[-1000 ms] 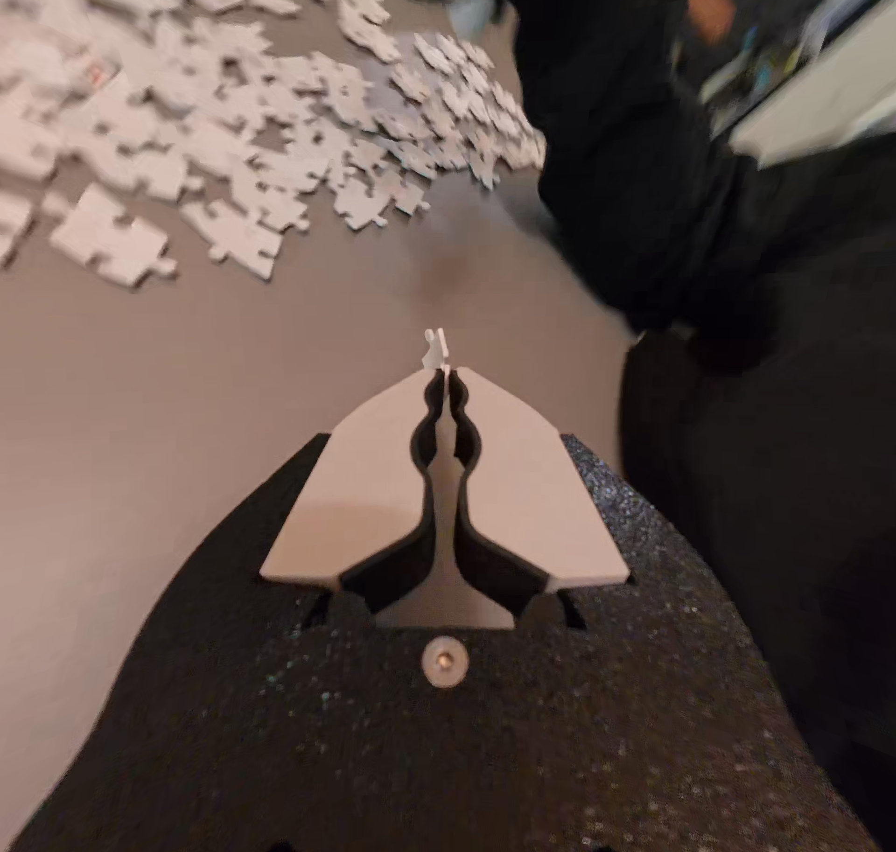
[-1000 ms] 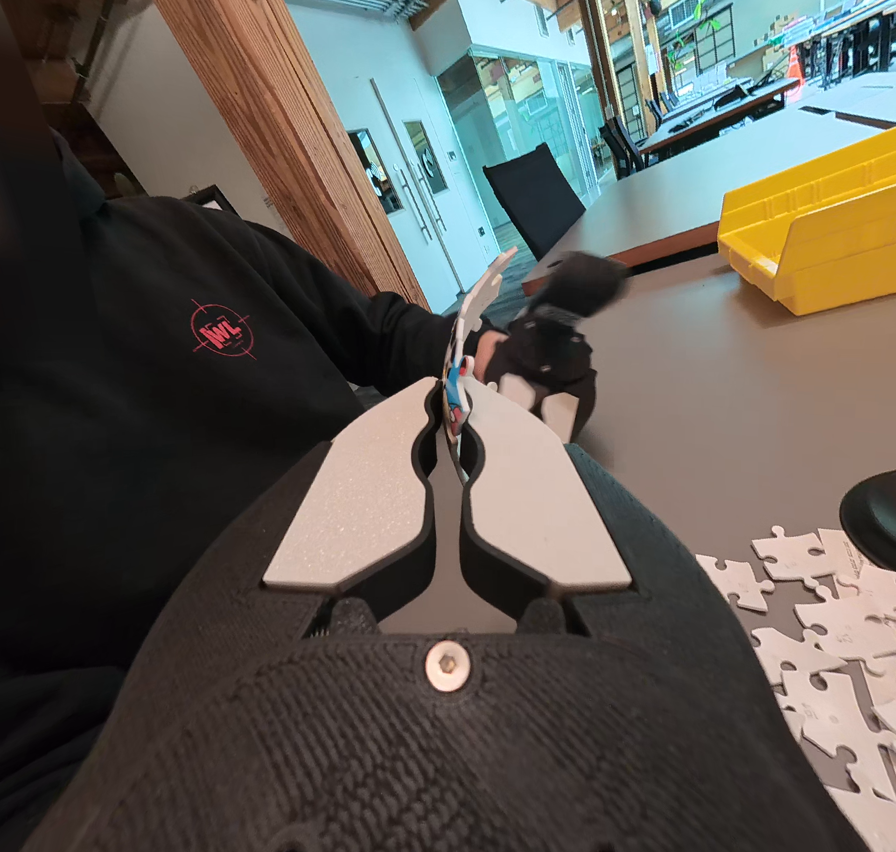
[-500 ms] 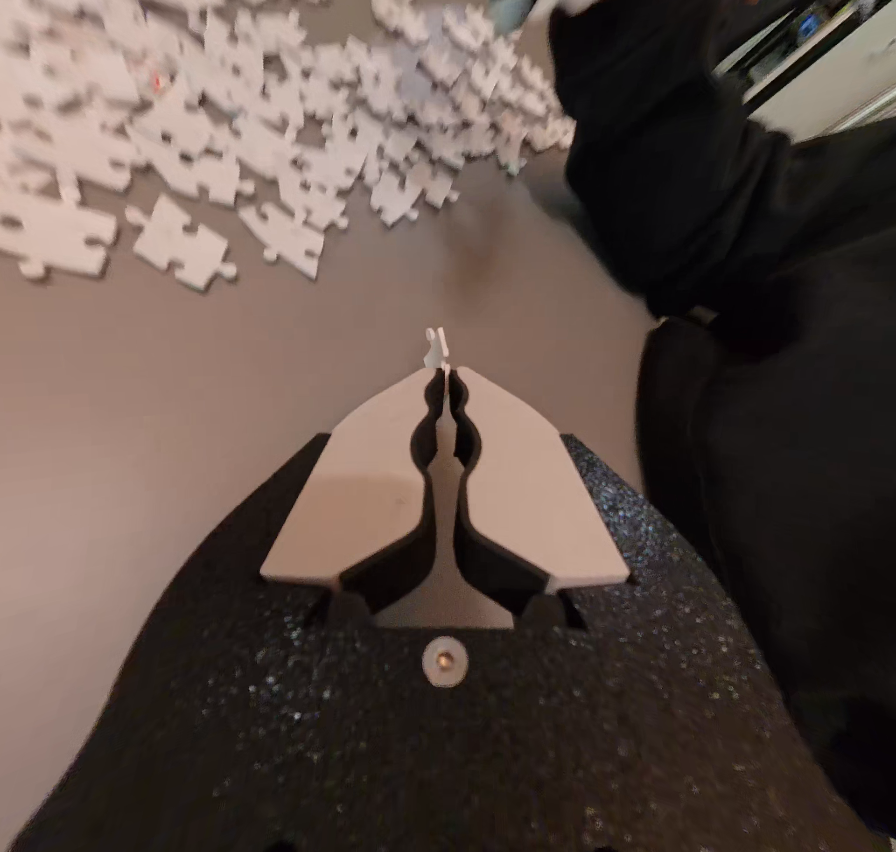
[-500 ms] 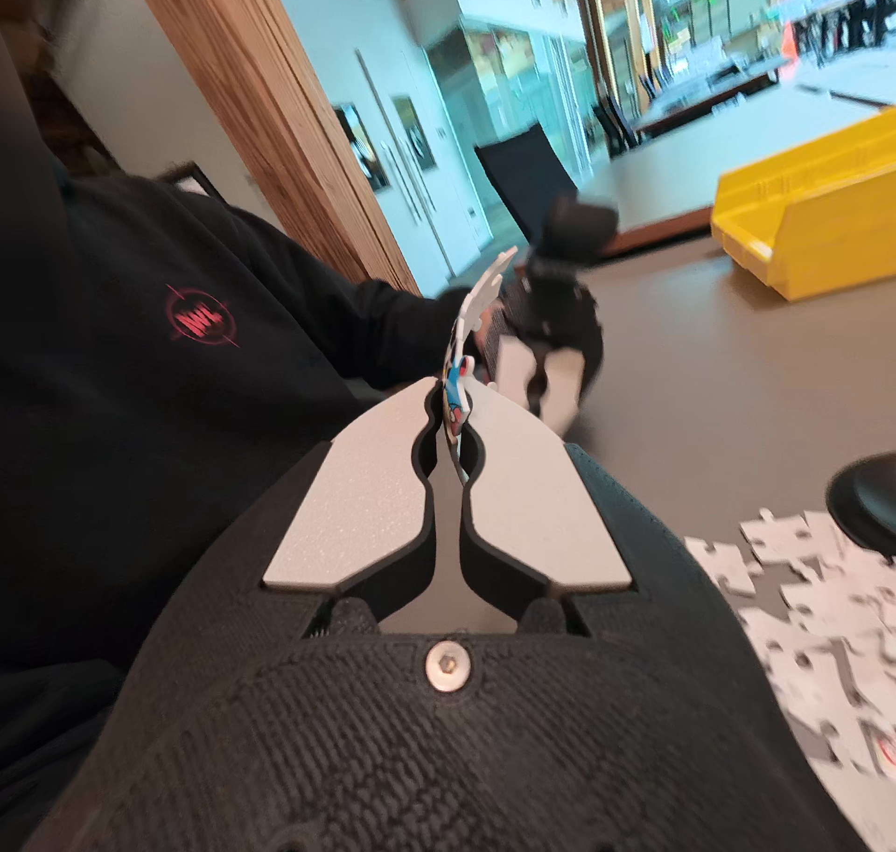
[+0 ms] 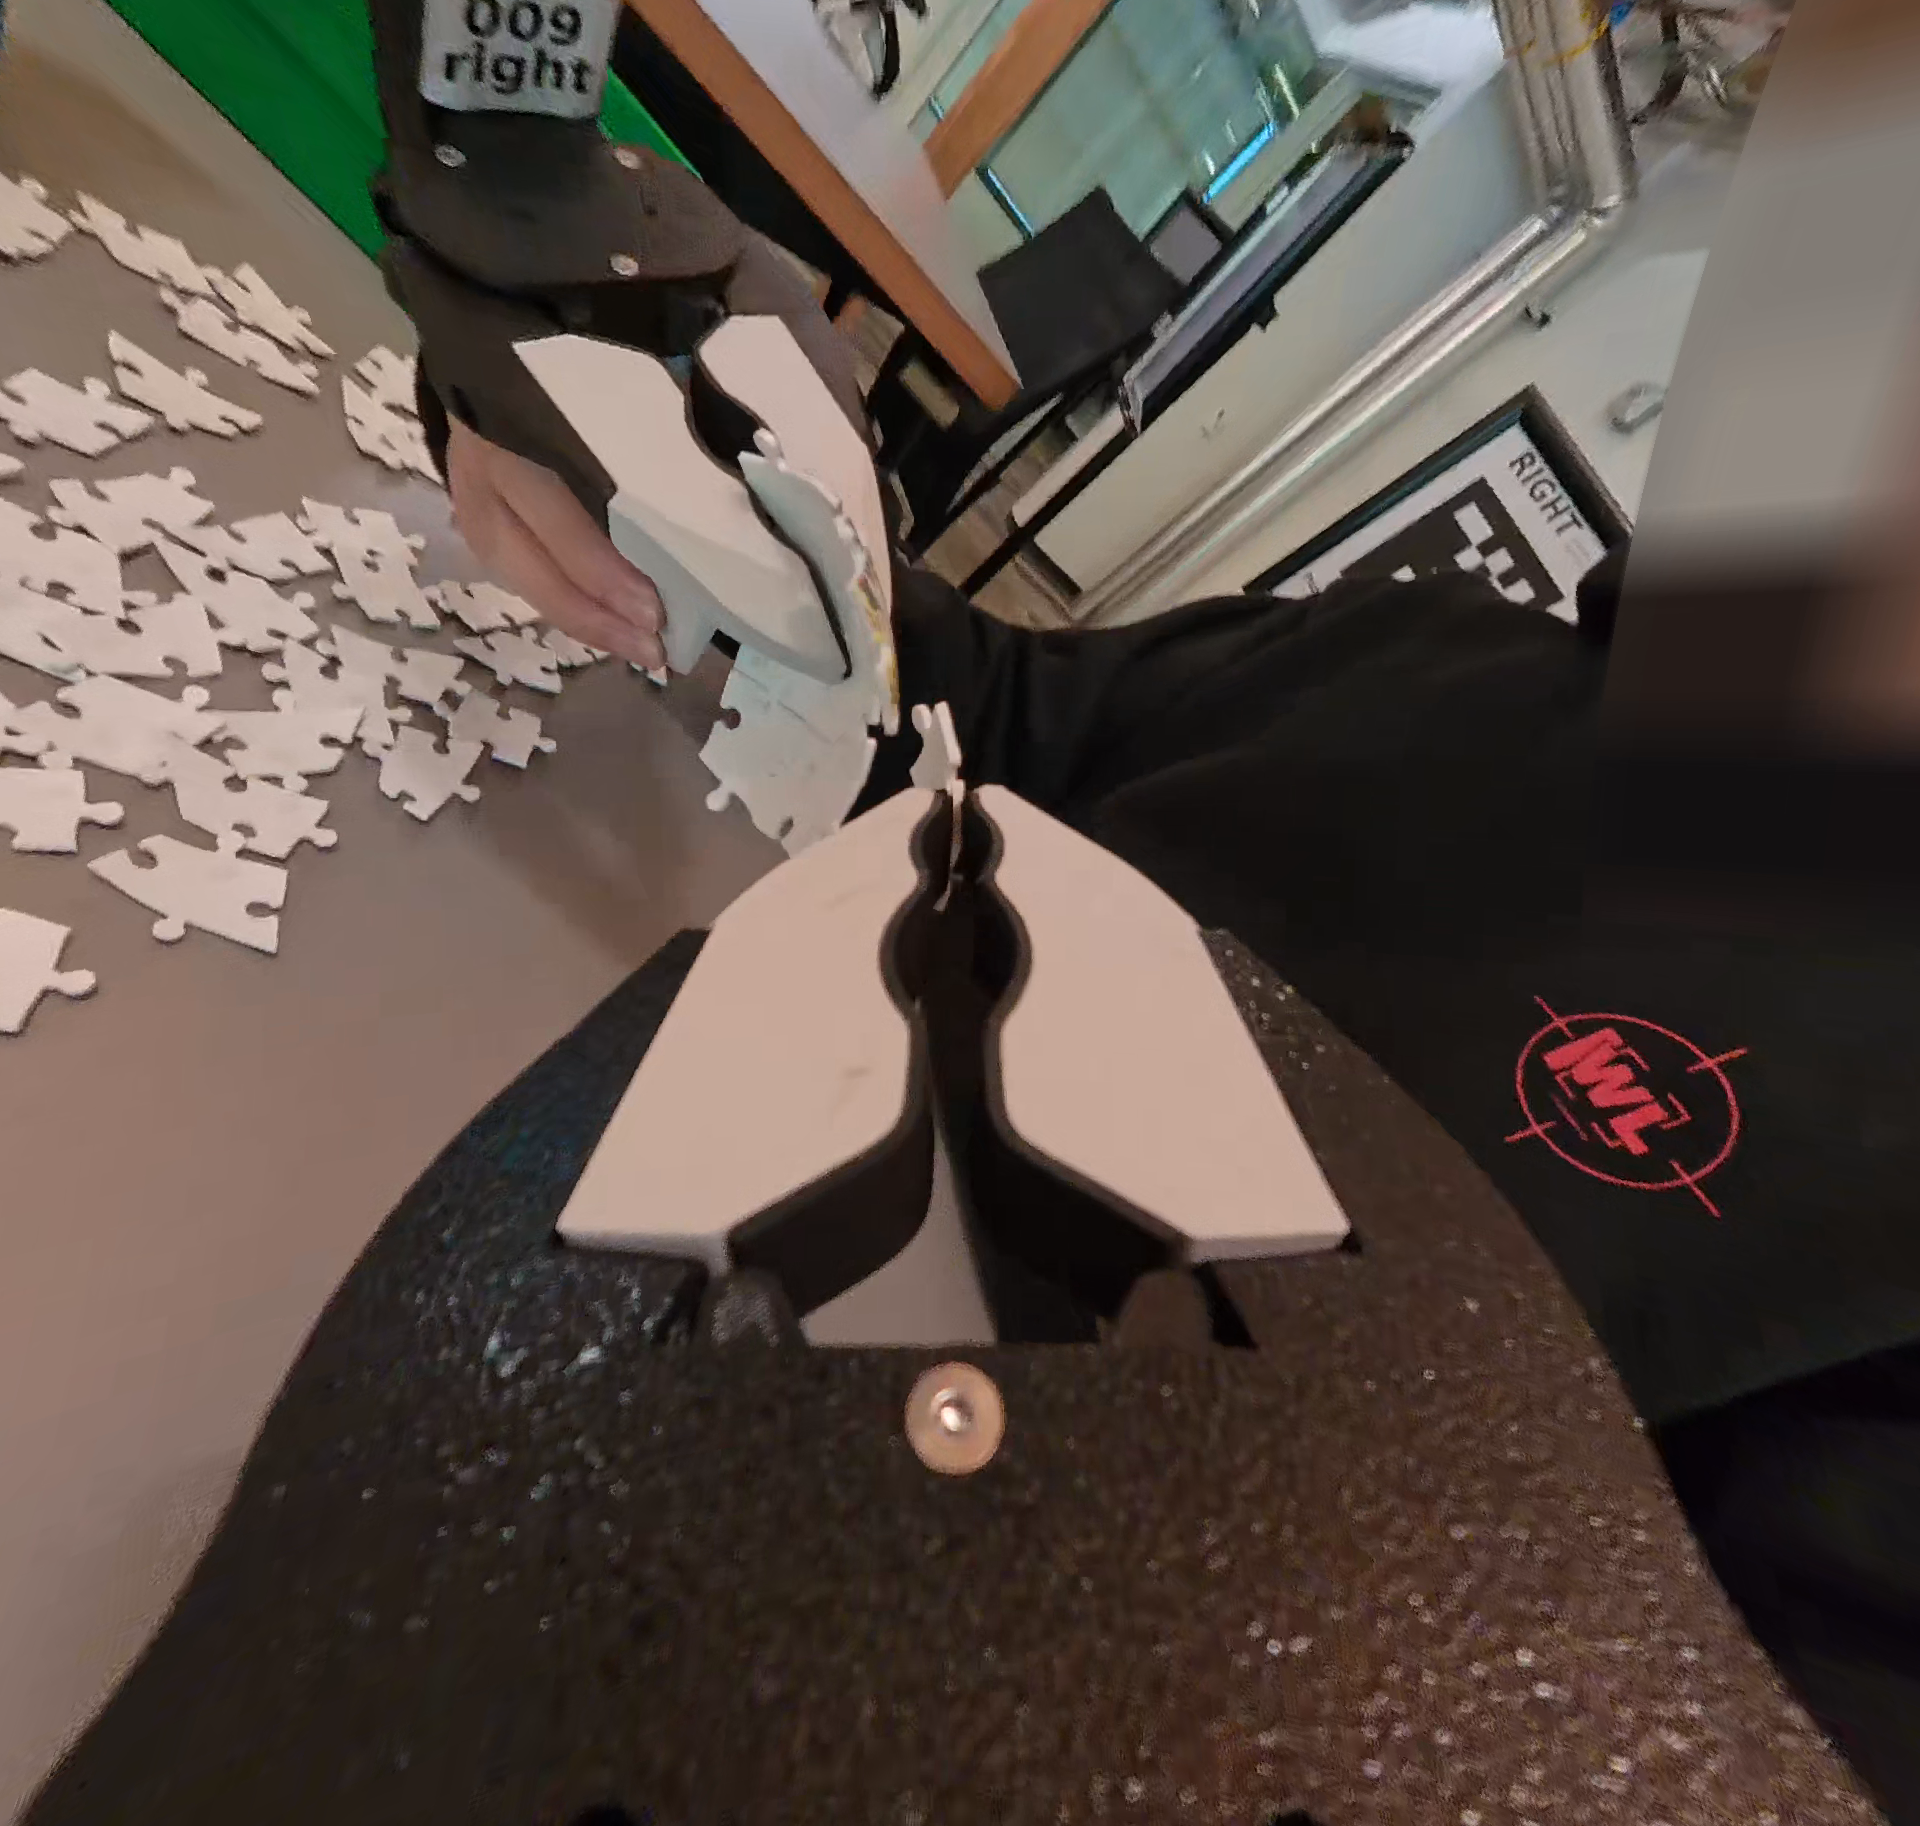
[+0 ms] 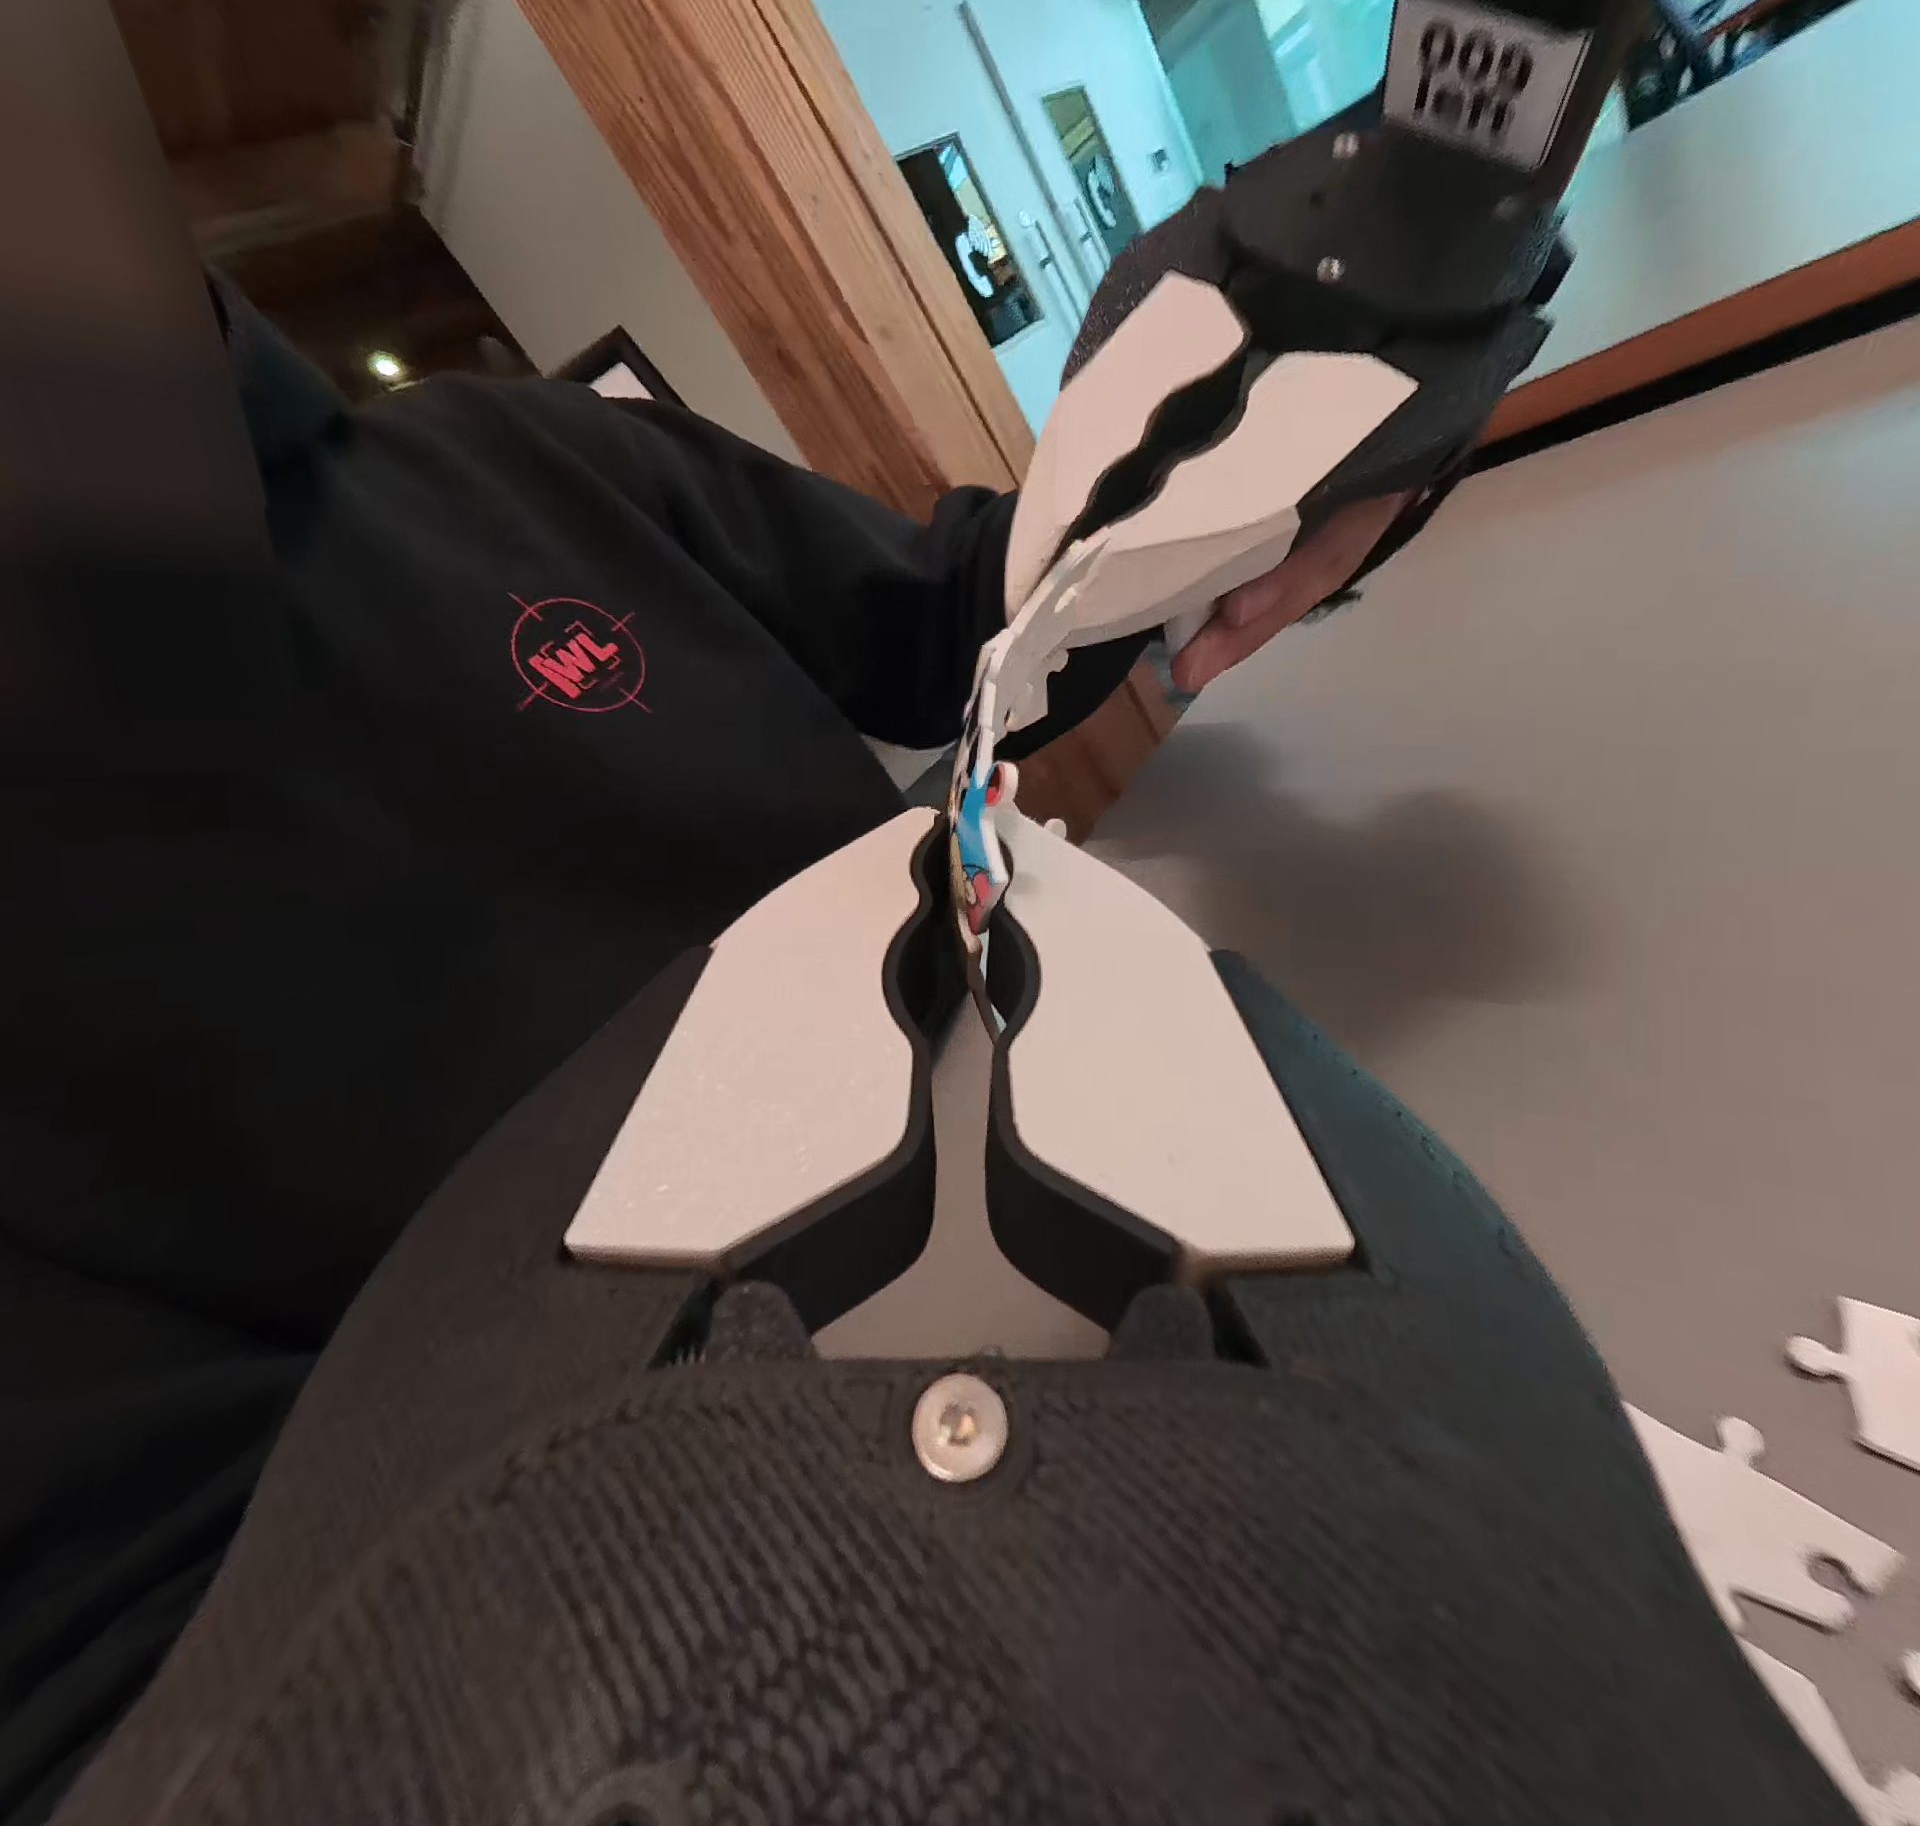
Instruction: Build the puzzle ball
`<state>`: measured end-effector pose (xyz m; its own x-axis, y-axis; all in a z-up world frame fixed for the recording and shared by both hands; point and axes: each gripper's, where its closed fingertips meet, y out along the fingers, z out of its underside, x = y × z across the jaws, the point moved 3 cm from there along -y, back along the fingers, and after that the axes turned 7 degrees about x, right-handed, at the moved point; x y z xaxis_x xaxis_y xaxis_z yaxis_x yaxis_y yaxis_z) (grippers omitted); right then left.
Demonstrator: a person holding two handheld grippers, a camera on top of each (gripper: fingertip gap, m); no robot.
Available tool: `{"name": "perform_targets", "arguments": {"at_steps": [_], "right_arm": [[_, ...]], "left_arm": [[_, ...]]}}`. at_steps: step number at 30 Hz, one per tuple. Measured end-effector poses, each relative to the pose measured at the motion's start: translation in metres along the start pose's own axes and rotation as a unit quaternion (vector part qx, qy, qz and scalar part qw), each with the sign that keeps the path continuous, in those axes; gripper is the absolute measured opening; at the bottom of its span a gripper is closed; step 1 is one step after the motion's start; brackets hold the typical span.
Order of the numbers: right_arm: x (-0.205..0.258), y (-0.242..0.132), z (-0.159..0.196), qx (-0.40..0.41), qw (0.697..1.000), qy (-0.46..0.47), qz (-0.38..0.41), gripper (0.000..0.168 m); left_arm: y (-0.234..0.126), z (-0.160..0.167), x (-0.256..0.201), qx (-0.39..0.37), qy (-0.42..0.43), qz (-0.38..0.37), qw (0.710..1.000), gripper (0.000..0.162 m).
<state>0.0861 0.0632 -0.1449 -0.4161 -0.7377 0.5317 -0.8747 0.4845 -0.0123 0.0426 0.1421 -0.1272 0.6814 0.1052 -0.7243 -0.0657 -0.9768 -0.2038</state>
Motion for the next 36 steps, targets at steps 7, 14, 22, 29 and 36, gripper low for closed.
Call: {"name": "perform_targets", "arguments": {"at_steps": [7,14,22,29,36], "right_arm": [[-0.004,0.006,-0.001,-0.005,1.000,0.022,-0.008,0.004],[-0.010,0.010,0.001,-0.001,0.999,0.053,-0.010,0.004],[-0.018,0.011,0.002,-0.005,0.997,0.072,0.006,0.004],[-0.019,0.012,0.002,-0.005,0.997,0.075,0.003,0.004],[-0.025,0.002,-0.003,-0.031,0.996,0.078,0.034,0.004]], "left_arm": [[0.000,0.005,0.005,0.049,-0.024,-0.012,0.998,0.001],[-0.002,0.008,0.010,0.098,-0.035,-0.031,0.994,0.001],[-0.006,0.007,0.016,0.129,-0.042,-0.079,0.988,0.001],[-0.008,0.007,0.018,0.145,-0.039,-0.105,0.983,0.001],[-0.014,0.004,0.018,0.099,-0.032,-0.098,0.990,0.000]]}}
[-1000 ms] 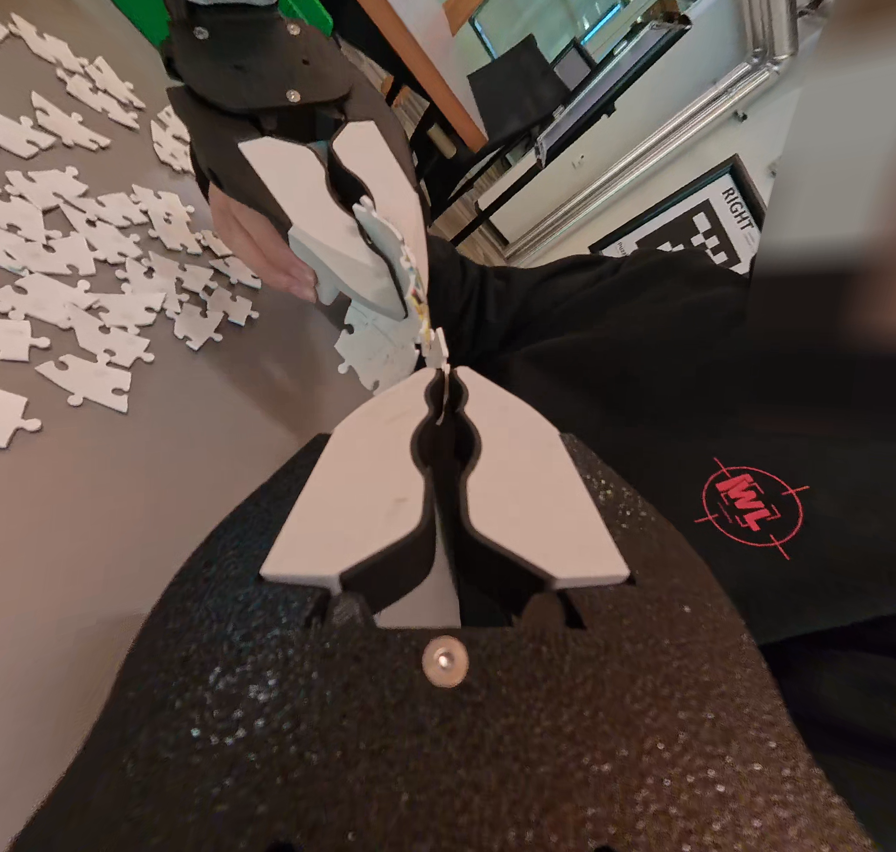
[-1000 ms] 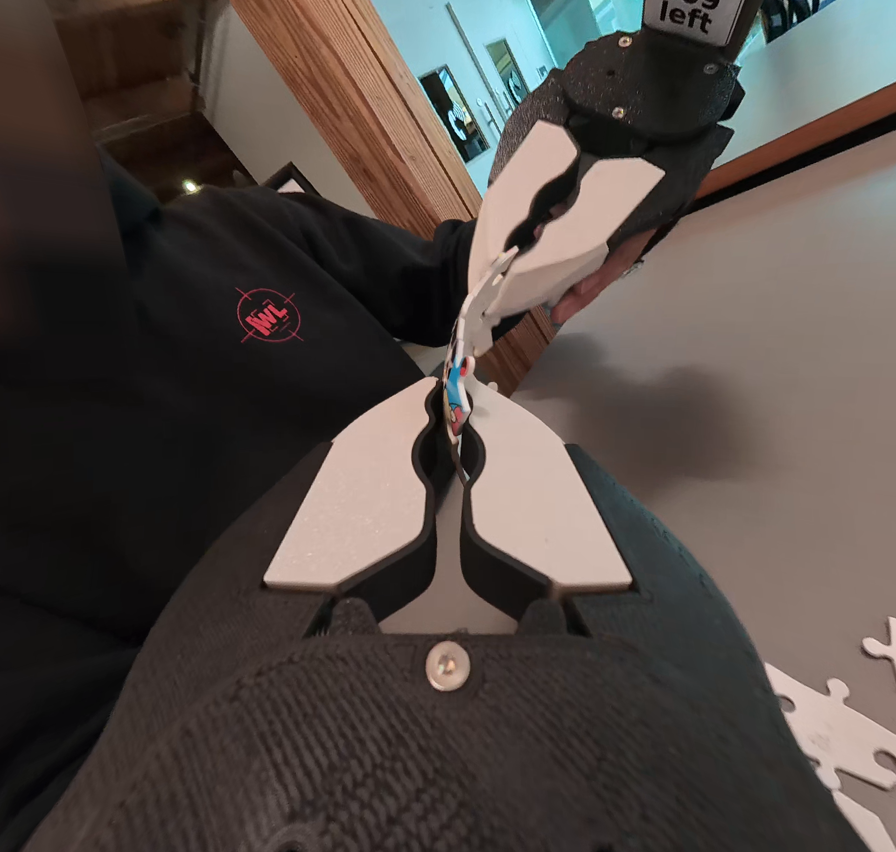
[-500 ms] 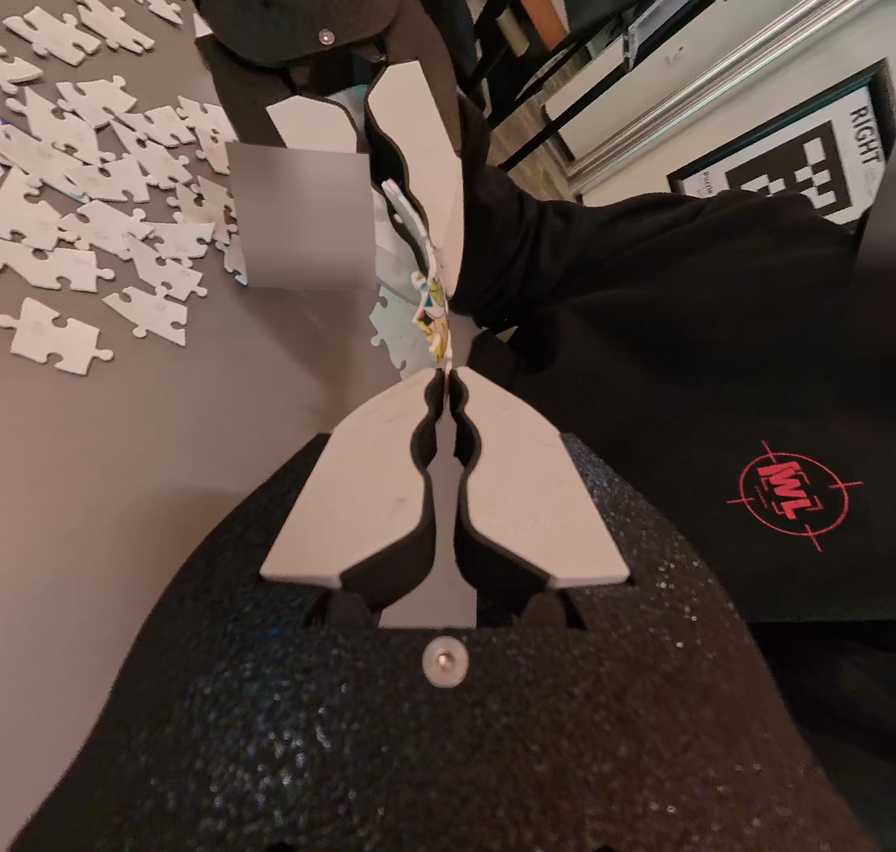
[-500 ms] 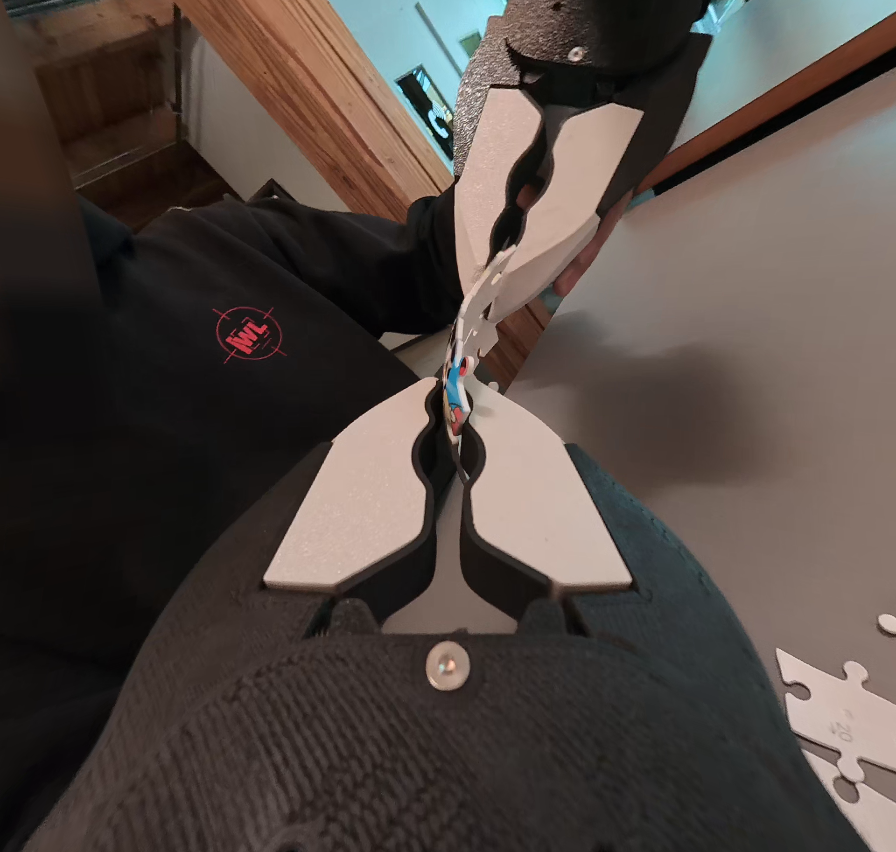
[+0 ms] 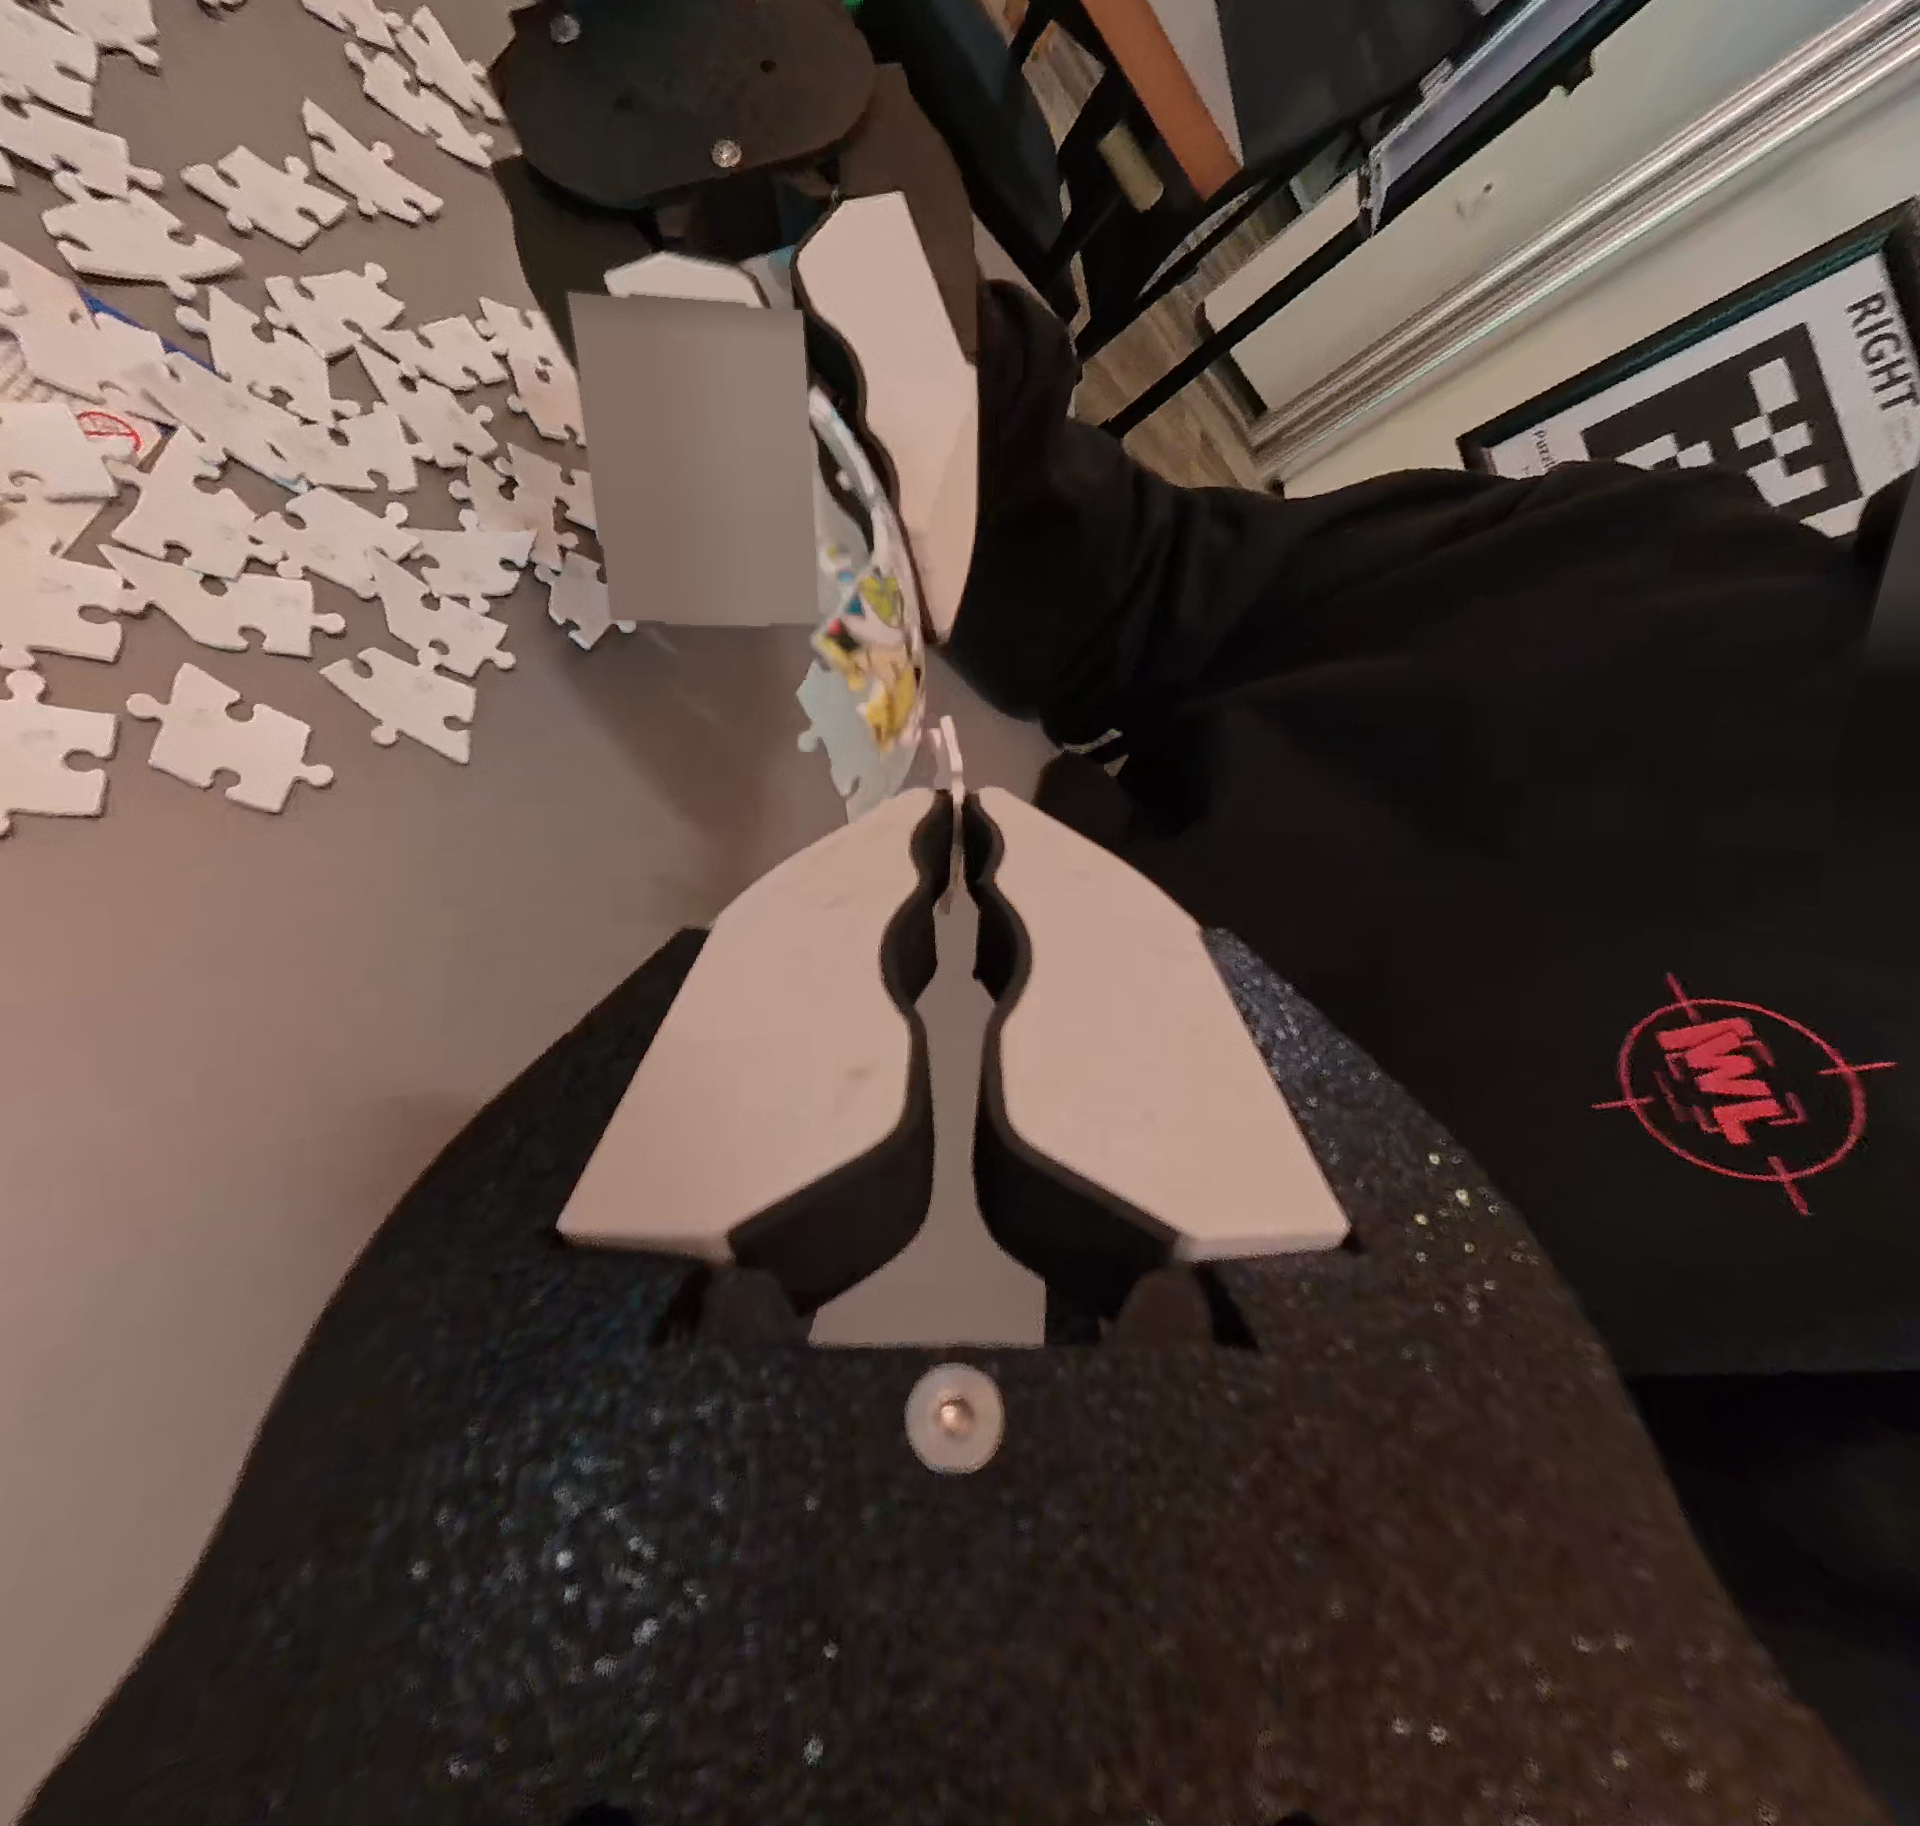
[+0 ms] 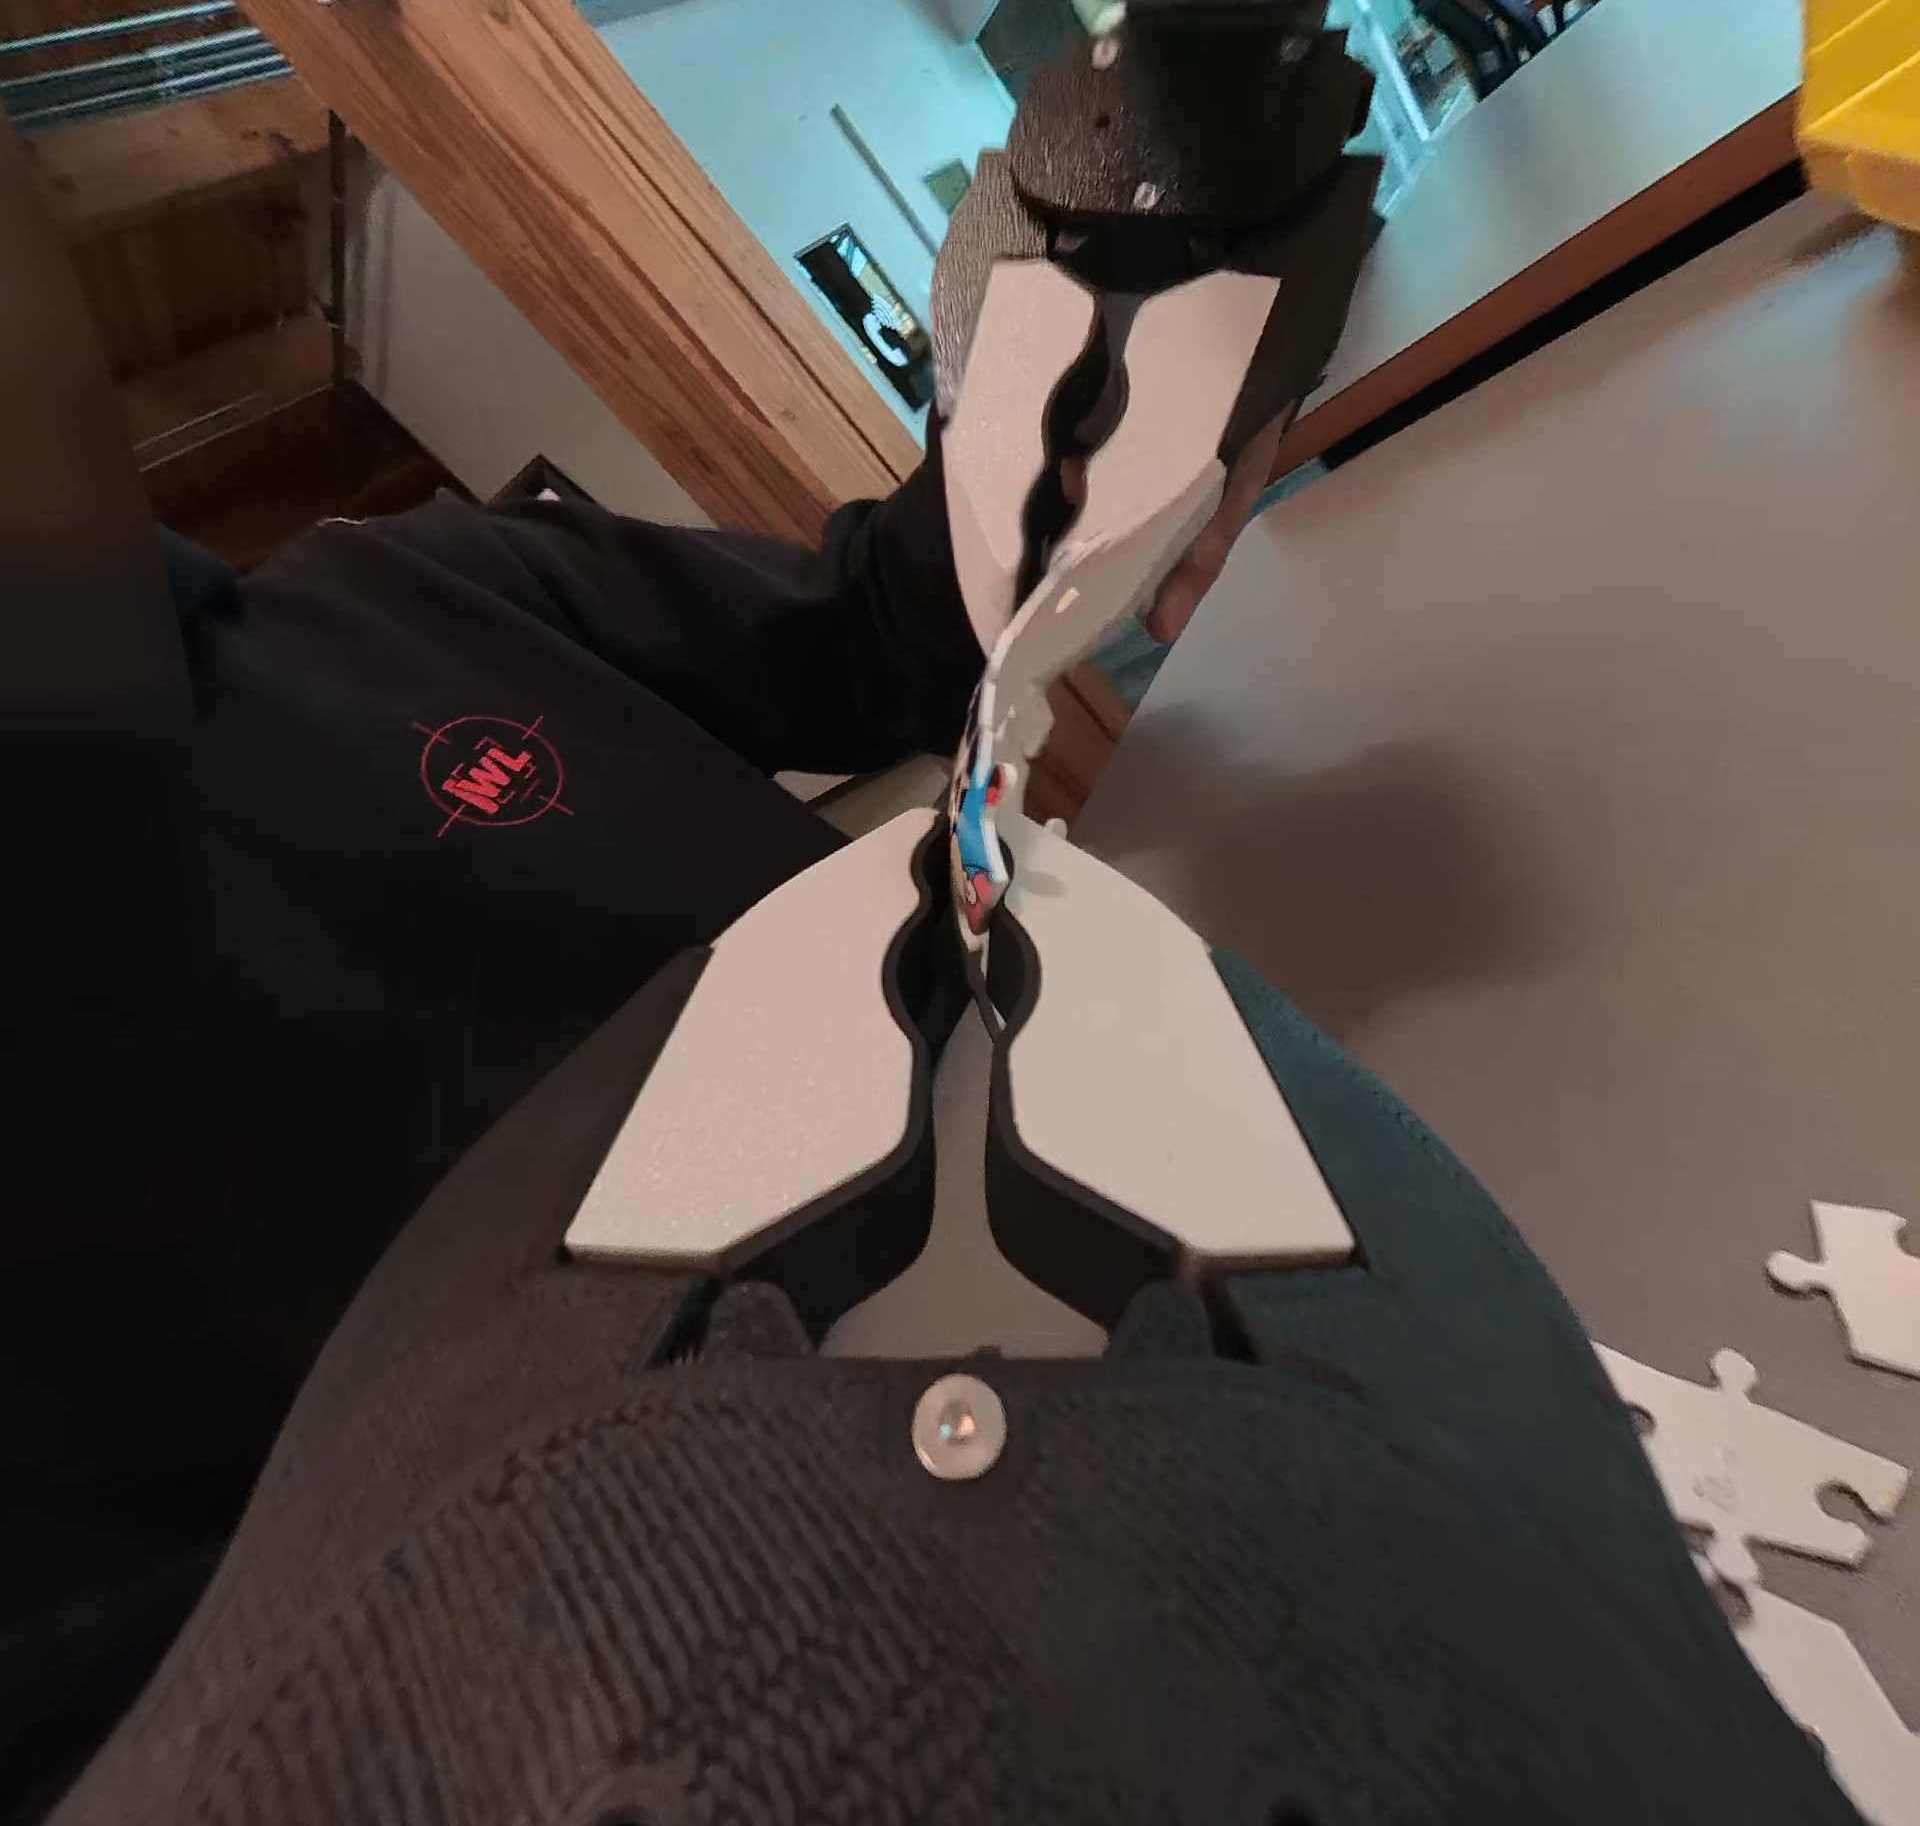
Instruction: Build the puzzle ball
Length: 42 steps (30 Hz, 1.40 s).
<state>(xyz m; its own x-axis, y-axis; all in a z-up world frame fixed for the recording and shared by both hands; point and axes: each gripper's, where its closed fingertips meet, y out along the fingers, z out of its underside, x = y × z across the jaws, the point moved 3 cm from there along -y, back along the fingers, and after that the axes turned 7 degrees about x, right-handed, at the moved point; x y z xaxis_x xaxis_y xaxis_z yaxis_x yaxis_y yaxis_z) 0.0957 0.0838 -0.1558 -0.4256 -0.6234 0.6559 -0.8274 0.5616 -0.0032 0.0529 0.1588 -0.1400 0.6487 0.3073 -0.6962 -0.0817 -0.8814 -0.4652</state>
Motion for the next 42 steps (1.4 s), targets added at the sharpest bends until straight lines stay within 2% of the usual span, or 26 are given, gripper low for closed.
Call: {"name": "perform_targets", "arguments": {"at_steps": [3,7,9,14,19,23,29,33,35,39,42], "right_arm": [[-0.008,-0.014,-0.001,-0.008,0.999,0.003,0.050,0.004],[-0.011,-0.026,-0.001,-0.016,0.996,0.001,0.082,0.004],[-0.012,-0.027,0.001,-0.007,0.996,-0.005,0.093,0.004],[-0.009,-0.027,0.001,-0.001,0.995,-0.017,0.095,0.004],[-0.008,-0.029,0.001,-0.004,0.995,-0.024,0.096,0.004],[-0.010,-0.029,0.002,-0.002,0.995,-0.024,0.094,0.004],[-0.009,-0.027,0.003,0.003,0.995,-0.027,0.091,0.004],[-0.008,-0.028,0.003,0.004,0.995,-0.033,0.091,0.004],[-0.007,-0.030,0.003,0.000,0.995,-0.034,0.090,0.004],[-0.007,-0.032,0.003,-0.003,0.996,-0.032,0.089,0.004],[-0.006,-0.030,0.003,0.001,0.996,-0.036,0.087,0.004]], "left_arm": [[0.014,0.025,0.024,0.035,0.020,-0.047,0.998,0.000],[0.053,0.066,0.060,0.086,0.019,-0.063,0.994,0.001],[0.066,0.078,0.077,0.095,0.061,-0.109,0.988,0.001],[0.081,0.071,0.075,0.030,0.235,-0.192,0.952,0.001],[0.088,0.066,0.063,0.017,0.355,-0.266,0.896,0.001],[0.098,0.073,0.070,0.048,0.344,-0.262,0.901,0.001],[0.093,0.059,0.082,0.059,0.295,-0.243,0.922,0.001],[0.097,0.057,0.083,0.073,0.303,-0.225,0.923,0.001],[0.101,0.060,0.086,0.089,0.304,-0.233,0.919,0.007],[0.104,0.063,0.092,0.103,0.310,-0.245,0.913,0.006],[0.101,0.061,0.092,0.102,0.329,-0.253,0.904,0.015]]}}
